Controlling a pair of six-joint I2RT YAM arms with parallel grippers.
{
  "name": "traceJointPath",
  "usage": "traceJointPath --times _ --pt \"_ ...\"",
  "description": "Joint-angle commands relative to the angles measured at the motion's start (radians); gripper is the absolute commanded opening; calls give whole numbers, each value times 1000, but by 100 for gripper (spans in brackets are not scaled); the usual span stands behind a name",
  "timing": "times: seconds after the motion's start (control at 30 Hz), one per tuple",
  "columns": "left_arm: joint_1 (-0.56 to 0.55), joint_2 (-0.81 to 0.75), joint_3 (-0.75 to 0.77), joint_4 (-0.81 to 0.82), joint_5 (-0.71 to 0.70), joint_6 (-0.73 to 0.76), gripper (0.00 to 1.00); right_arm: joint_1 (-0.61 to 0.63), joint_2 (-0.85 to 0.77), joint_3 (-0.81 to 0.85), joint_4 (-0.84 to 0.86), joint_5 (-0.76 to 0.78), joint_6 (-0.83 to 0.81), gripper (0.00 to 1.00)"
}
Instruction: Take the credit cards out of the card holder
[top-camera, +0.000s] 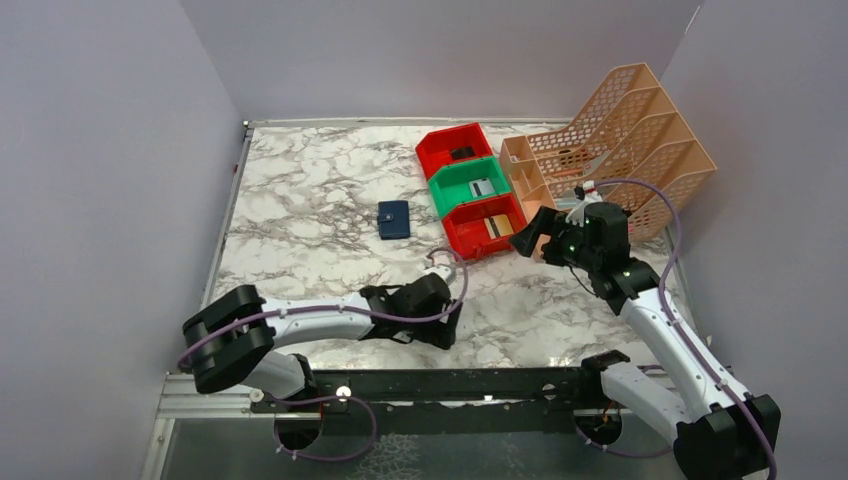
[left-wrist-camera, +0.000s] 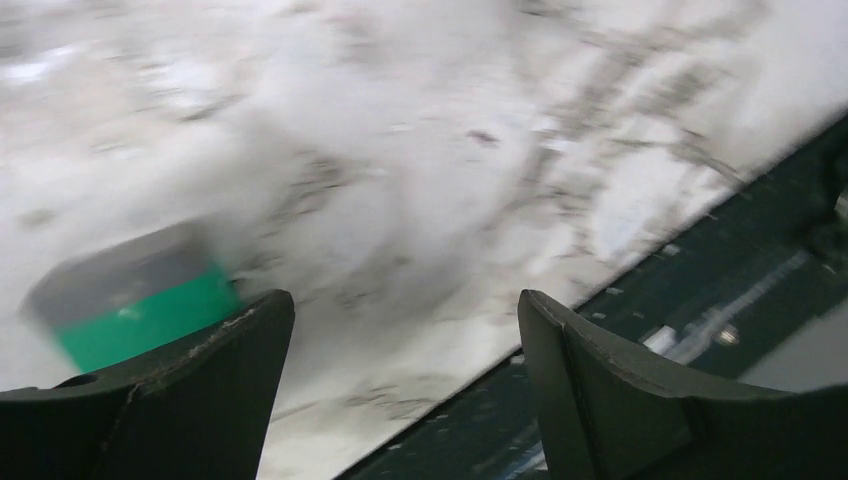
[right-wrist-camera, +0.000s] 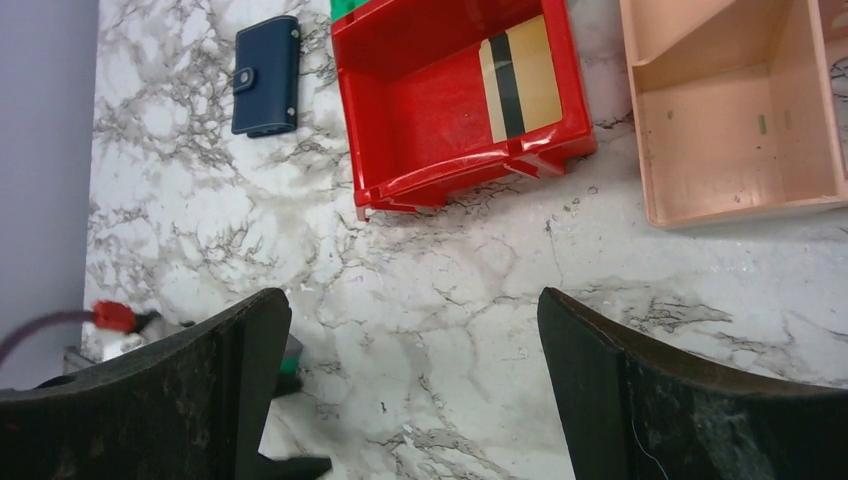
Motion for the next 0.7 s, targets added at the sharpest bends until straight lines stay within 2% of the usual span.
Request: traceJointPath --times 0.0,0.23,0.33,0.4,0.53,0.67 --pt "119 -144 -74 -224 -251 -82 86 -7 5 30 -14 30 15 99" --pt "372 -527 -182 -388 -412 -176 91 -7 19 42 -39 28 -2 99" --pt "394 -692 -190 -356 -388 -174 91 -7 27 42 -37 5 -5 99" --pt "394 -763 -206 -252 -294 -112 91 -7 35 40 -33 -7 -5 99" --pt "394 -742 -208 -85 -103 -53 90 -7 58 41 -34 -19 2 99" --pt "394 -550 -174 42 84 -9 90 -7 78 44 -48 -31 5 99"
